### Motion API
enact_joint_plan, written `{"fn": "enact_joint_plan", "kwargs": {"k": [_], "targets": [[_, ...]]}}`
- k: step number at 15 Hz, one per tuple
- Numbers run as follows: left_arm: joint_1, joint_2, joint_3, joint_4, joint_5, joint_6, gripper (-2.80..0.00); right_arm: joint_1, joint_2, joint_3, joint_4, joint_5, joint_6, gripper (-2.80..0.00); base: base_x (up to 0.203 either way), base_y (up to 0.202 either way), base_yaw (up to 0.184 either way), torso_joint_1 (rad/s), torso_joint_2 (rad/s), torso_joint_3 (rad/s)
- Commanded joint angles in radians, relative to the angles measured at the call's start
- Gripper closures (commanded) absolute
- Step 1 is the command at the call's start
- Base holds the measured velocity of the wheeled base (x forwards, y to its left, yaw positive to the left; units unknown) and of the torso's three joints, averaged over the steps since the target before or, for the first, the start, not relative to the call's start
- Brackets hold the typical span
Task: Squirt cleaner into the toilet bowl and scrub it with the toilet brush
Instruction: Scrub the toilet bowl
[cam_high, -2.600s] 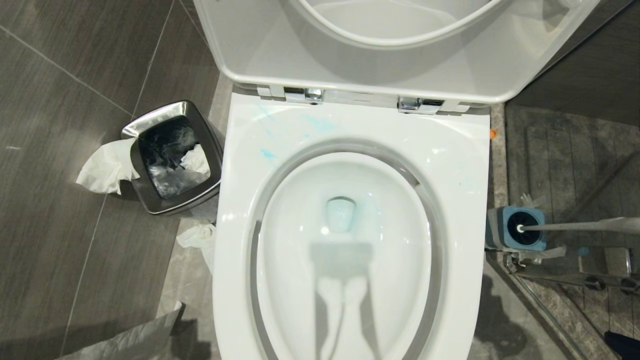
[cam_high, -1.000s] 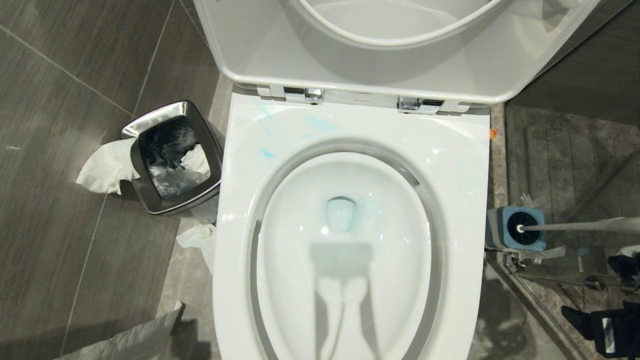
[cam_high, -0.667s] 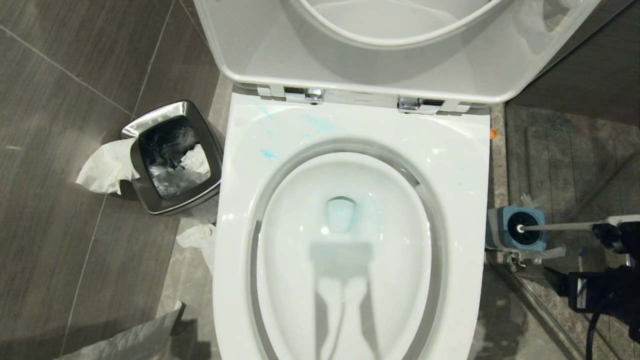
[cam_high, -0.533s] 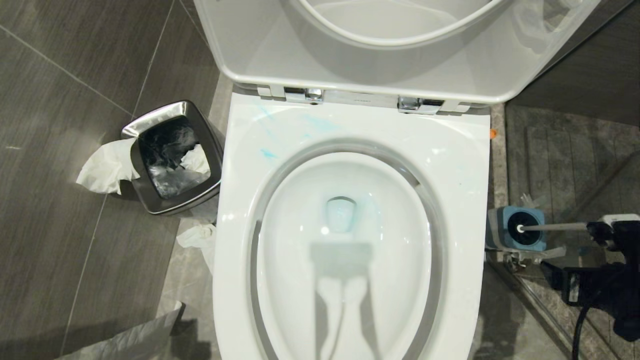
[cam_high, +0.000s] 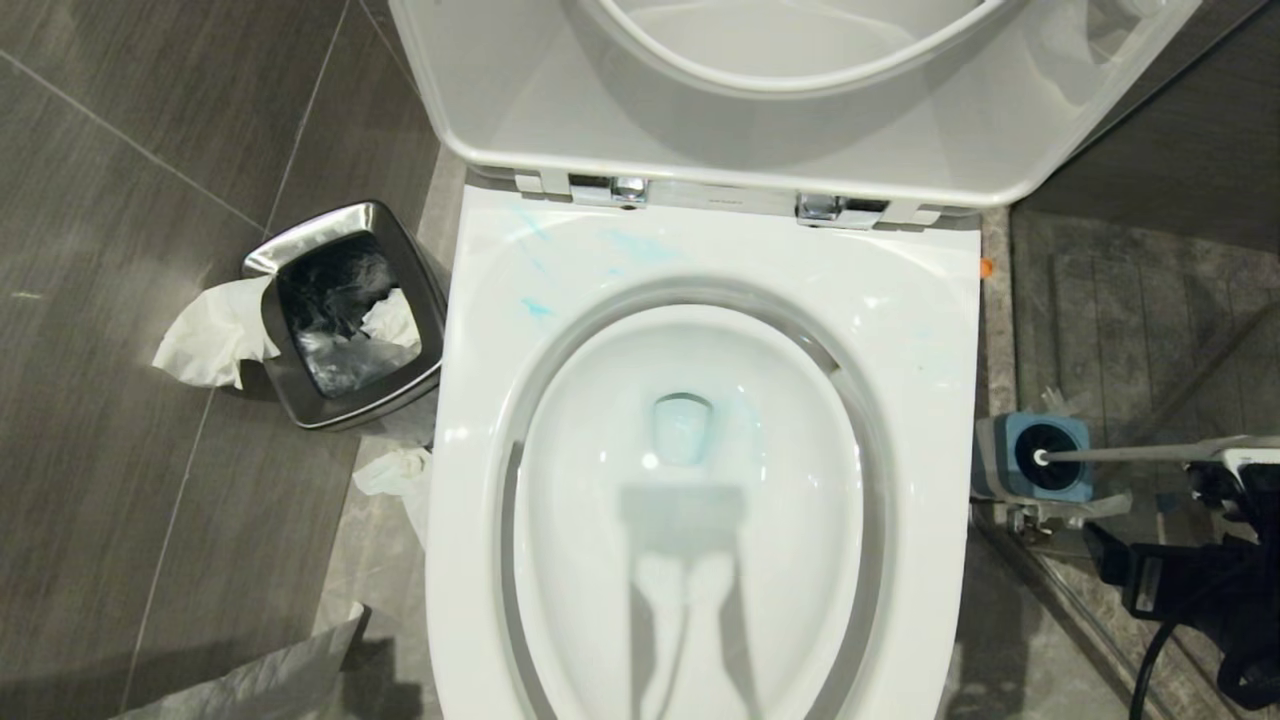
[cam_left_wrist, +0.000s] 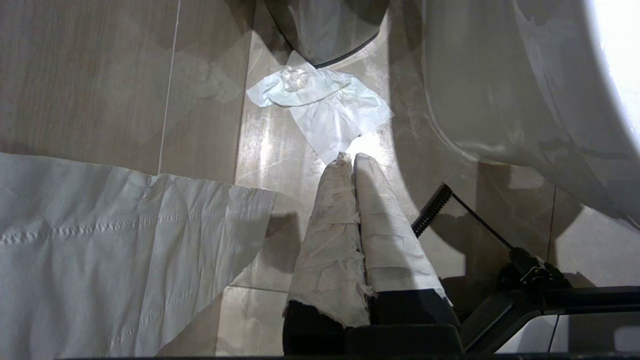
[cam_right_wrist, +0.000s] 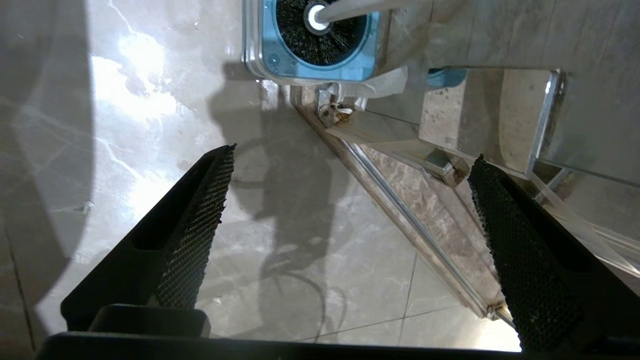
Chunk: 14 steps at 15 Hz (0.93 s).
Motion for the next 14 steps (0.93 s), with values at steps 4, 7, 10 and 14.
{"fn": "enact_joint_plan", "kwargs": {"k": [4, 7, 10, 14], "targets": [[0.001, 0.001, 0.0, 0.0, 0.0, 0.0, 0.0, -0.095, 0.061, 0.021, -0.116, -0.001, -0.01, -2.8, 0.0, 0.0, 0.0, 0.0, 0.0, 0.0], [0.001, 0.0, 0.0, 0.0, 0.0, 0.0, 0.0, -0.133, 0.123, -0.017, -0.151, 0.006, -0.029, -2.8, 0.0, 0.0, 0.0, 0.0, 0.0, 0.0], [0.001, 0.0, 0.0, 0.0, 0.0, 0.0, 0.0, -0.143, 0.138, -0.074, -0.152, 0.076, -0.058, -2.8, 0.0, 0.0, 0.0, 0.0, 0.0, 0.0], [0.001, 0.0, 0.0, 0.0, 0.0, 0.0, 0.0, -0.159, 0.126, -0.076, -0.155, 0.294, -0.098, -2.8, 0.0, 0.0, 0.0, 0.0, 0.0, 0.0]]}}
